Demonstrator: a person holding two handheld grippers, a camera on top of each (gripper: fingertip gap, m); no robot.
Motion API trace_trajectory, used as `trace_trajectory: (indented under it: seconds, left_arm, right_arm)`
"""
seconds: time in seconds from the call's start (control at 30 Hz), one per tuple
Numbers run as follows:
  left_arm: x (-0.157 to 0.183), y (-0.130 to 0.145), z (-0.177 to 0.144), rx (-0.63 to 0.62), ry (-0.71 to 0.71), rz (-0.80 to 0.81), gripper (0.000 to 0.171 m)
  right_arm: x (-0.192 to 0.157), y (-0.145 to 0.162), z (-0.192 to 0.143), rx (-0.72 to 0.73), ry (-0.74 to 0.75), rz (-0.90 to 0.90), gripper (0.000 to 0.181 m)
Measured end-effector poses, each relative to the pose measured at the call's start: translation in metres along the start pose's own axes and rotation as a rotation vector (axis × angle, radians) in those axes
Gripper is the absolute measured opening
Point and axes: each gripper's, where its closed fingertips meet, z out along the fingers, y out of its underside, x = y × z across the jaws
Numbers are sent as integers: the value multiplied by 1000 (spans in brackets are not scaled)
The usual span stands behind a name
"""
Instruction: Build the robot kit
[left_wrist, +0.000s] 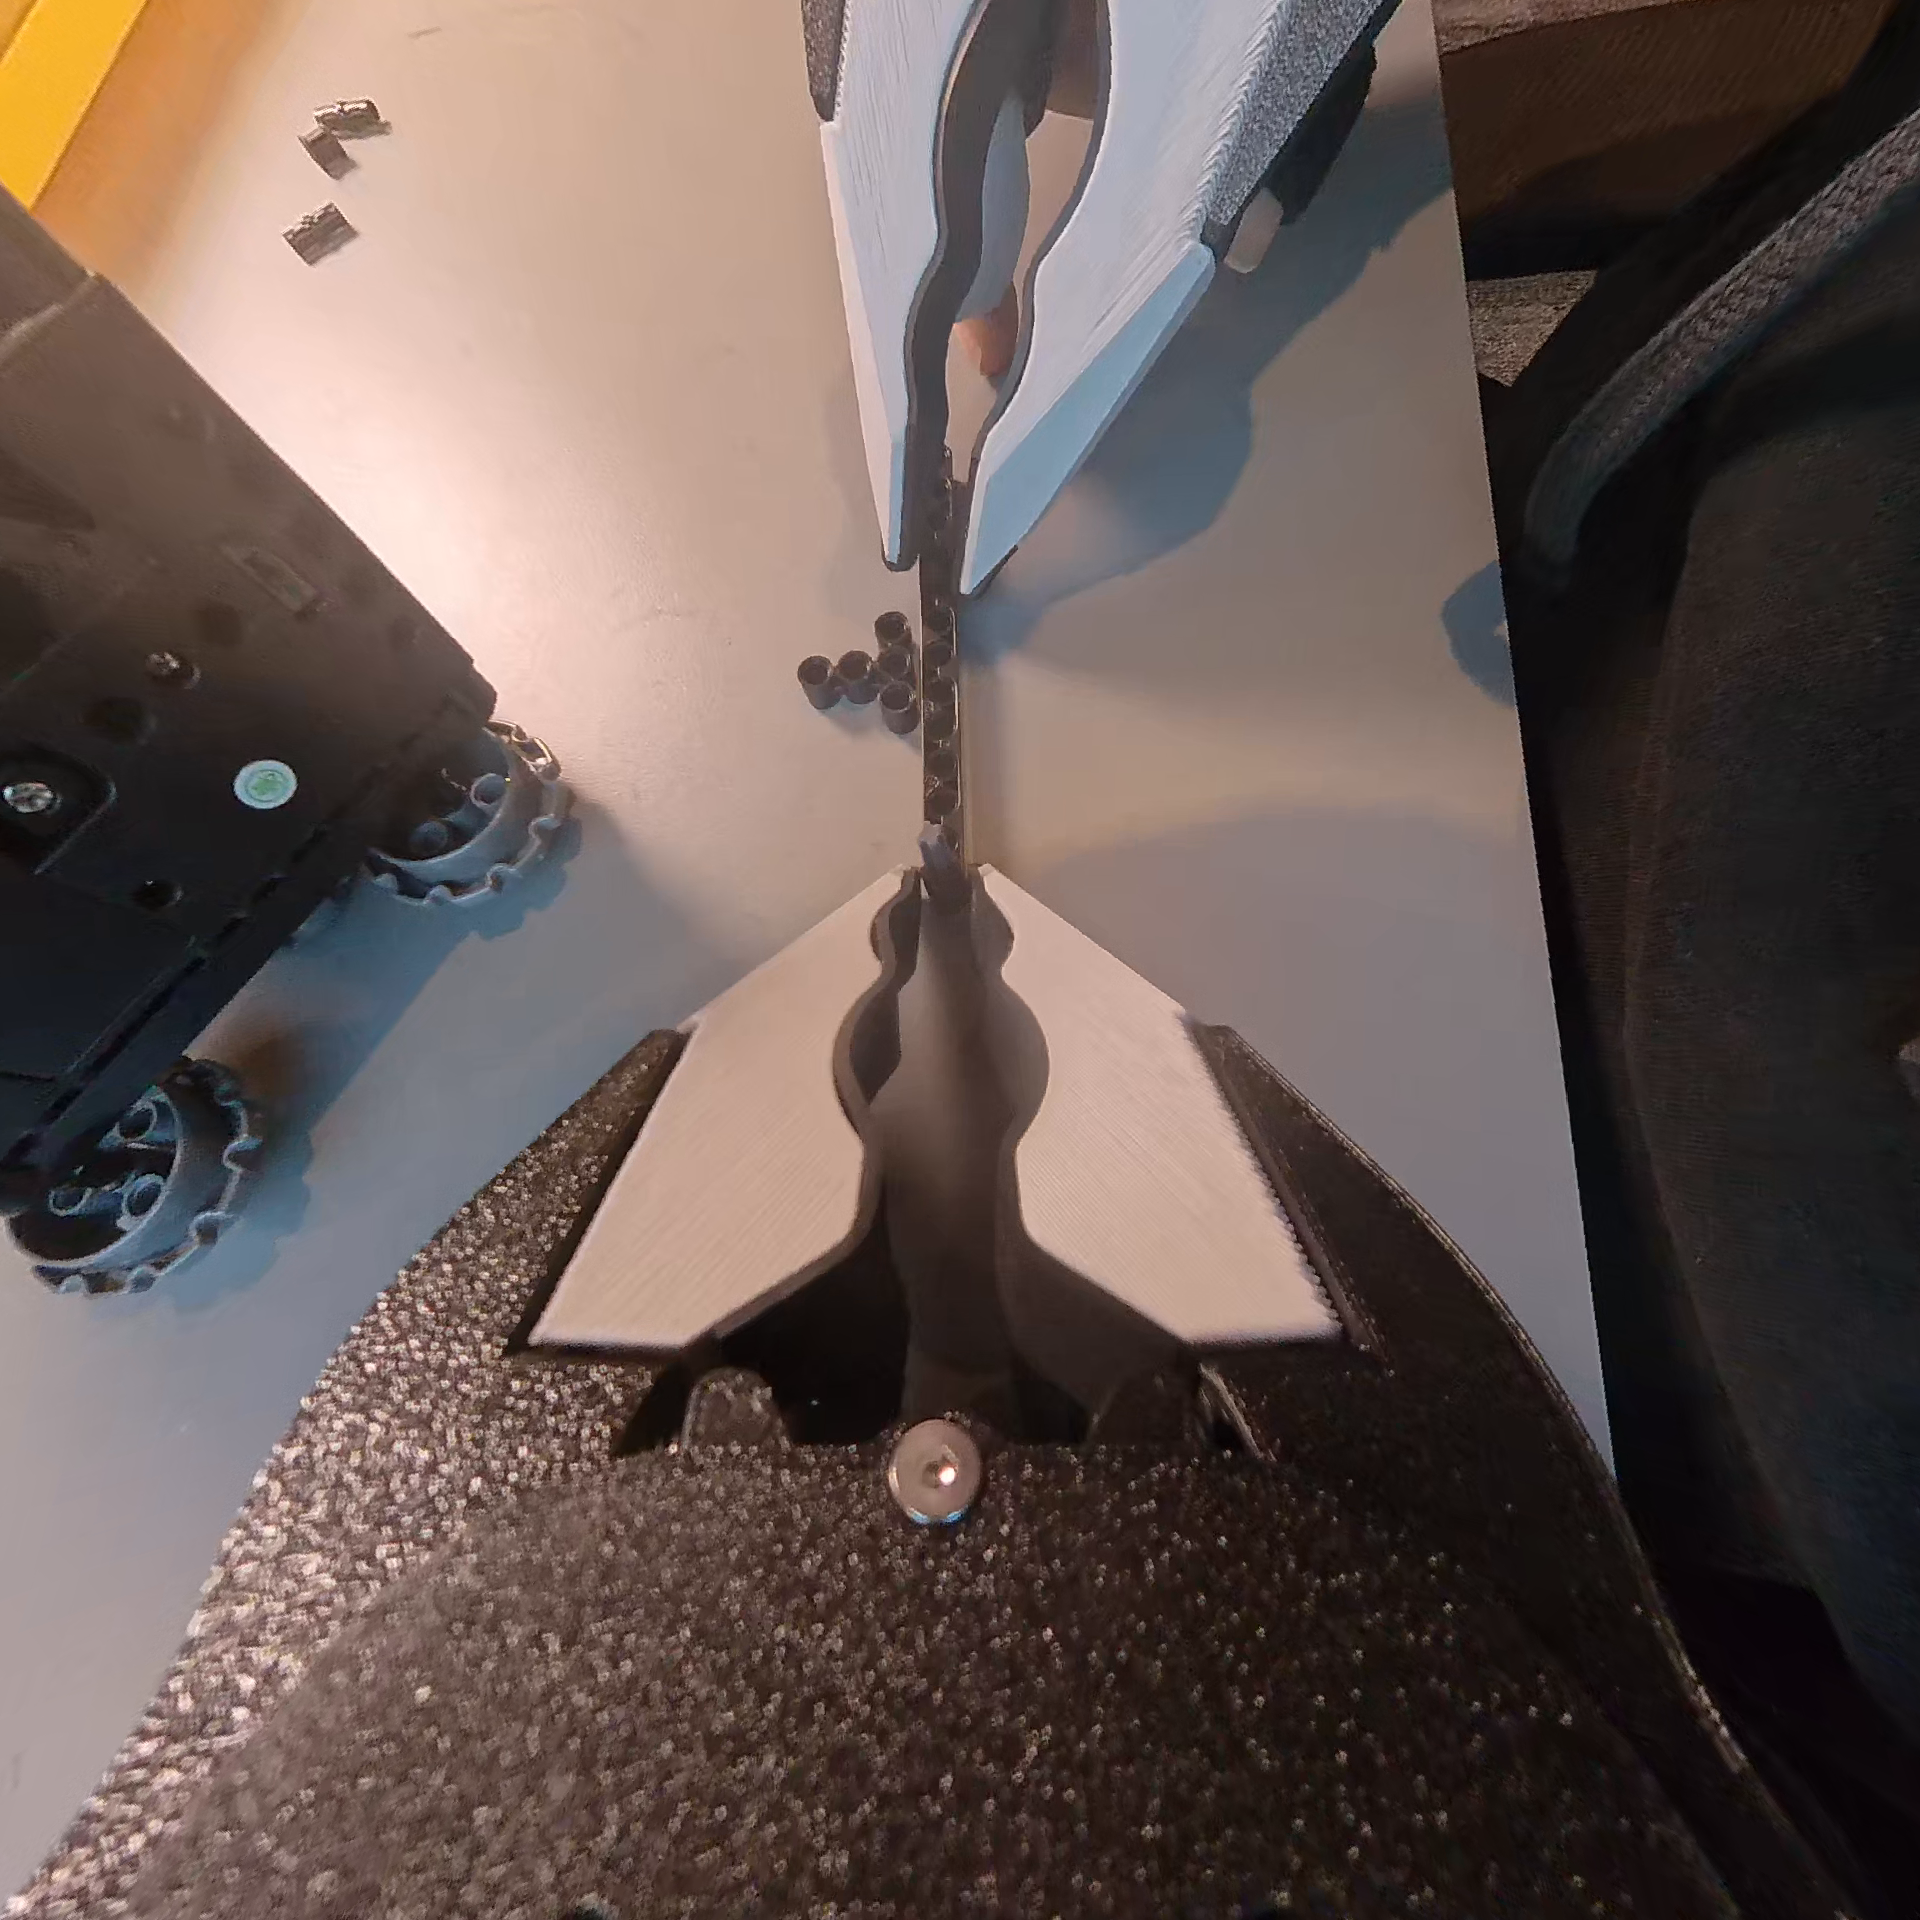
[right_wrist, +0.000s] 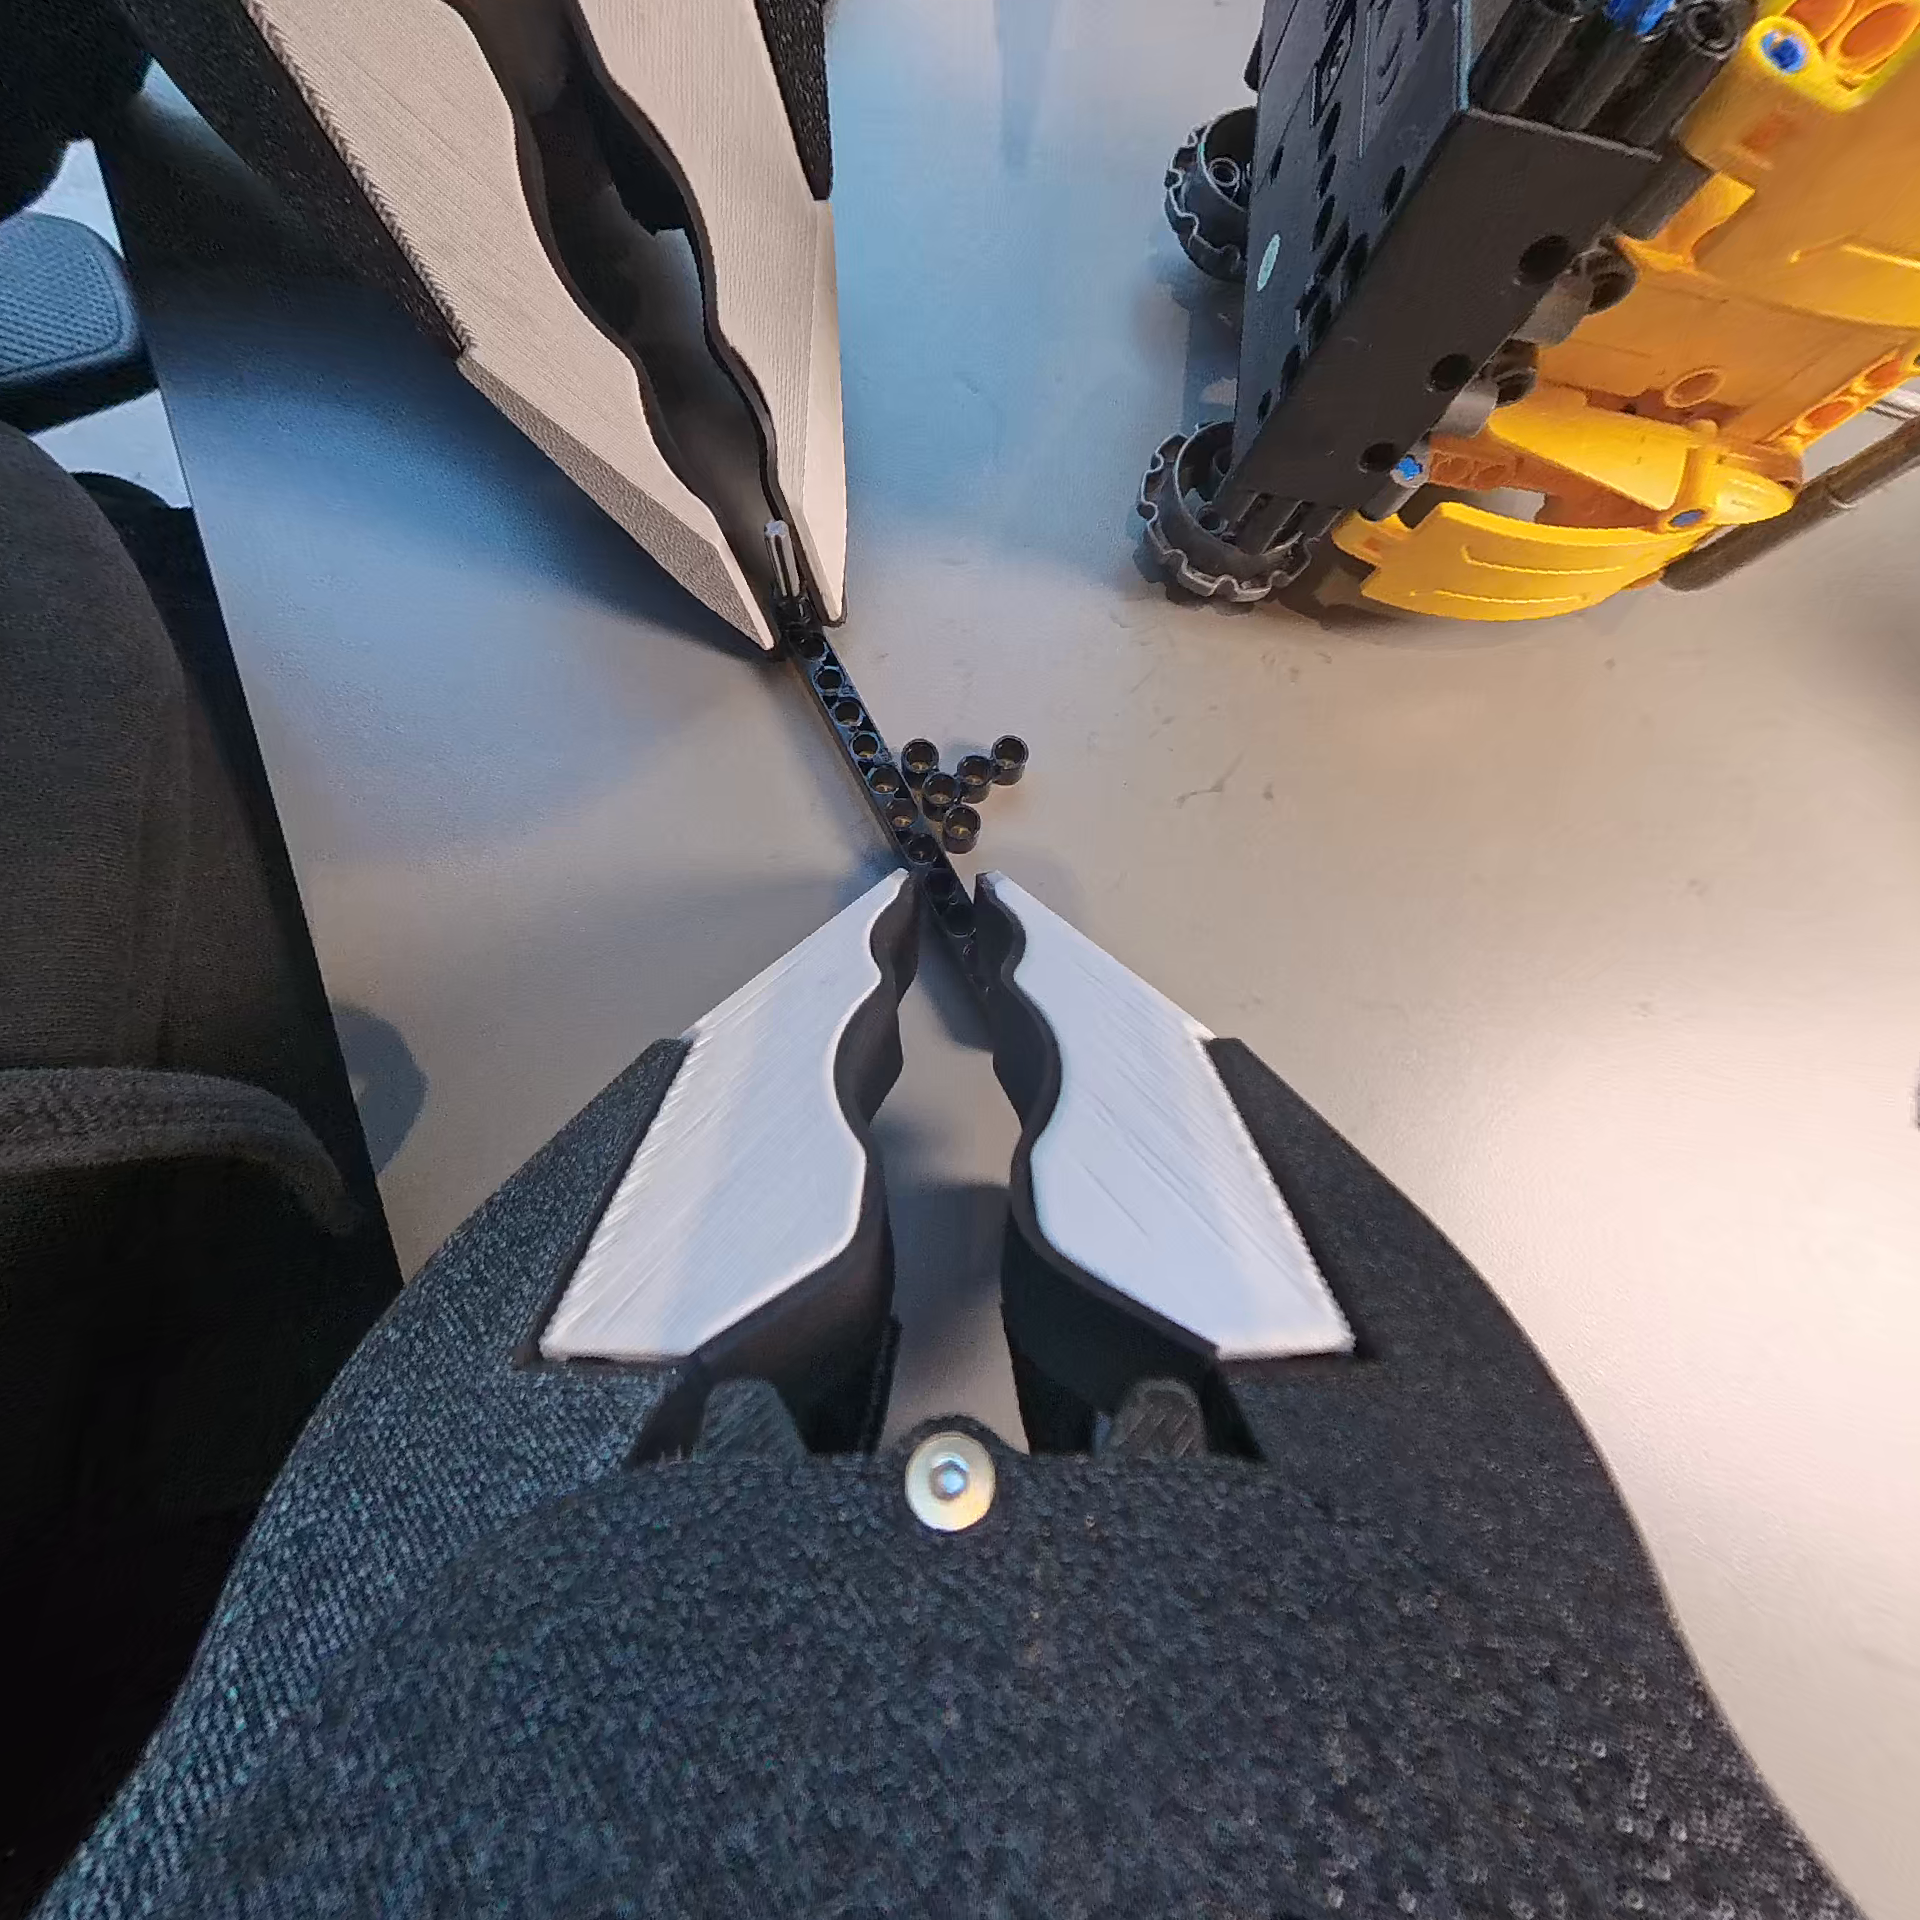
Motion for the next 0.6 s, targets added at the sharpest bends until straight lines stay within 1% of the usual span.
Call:
trace_trajectory:
  seconds: [0.13, 0.2, 0.23, 0.3, 0.33, 0.4, 0.43, 0.5, 0.6]
  left_arm:
    - [0, 0, -2, 1, -3, -3, 7]
    - [0, -1, -7, 10, -2, -9, 10]
    - [0, -4, -11, 27, -2, -16, 12]
    - [-3, -12, -23, 79, -12, -37, 19]
    - [-6, -17, -30, 115, -24, -50, 22]
    - [-16, -30, -47, 214, -55, -86, 27]
    - [-21, -37, -55, 269, -74, -107, 28]
    - [-33, -46, -68, 360, -115, -152, 30]
    - [-42, -50, -79, 428, -158, -194, 32]
  right_arm:
    - [1, -2, -3, 31, -19, 26, 13]
    - [7, -9, -14, 95, -38, 77, 16]
    - [17, -13, -23, 136, -24, 110, 16]
    - [52, -16, -40, 197, 64, 164, 16]
    - [75, -11, -46, 200, 133, 183, 16]
    - [123, 4, -54, 156, 293, 178, 17]
    - [143, 11, -54, 131, 344, 174, 17]
    - [172, 26, -46, 61, 369, 191, 18]
    - [198, 39, -32, -41, 370, 202, 18]
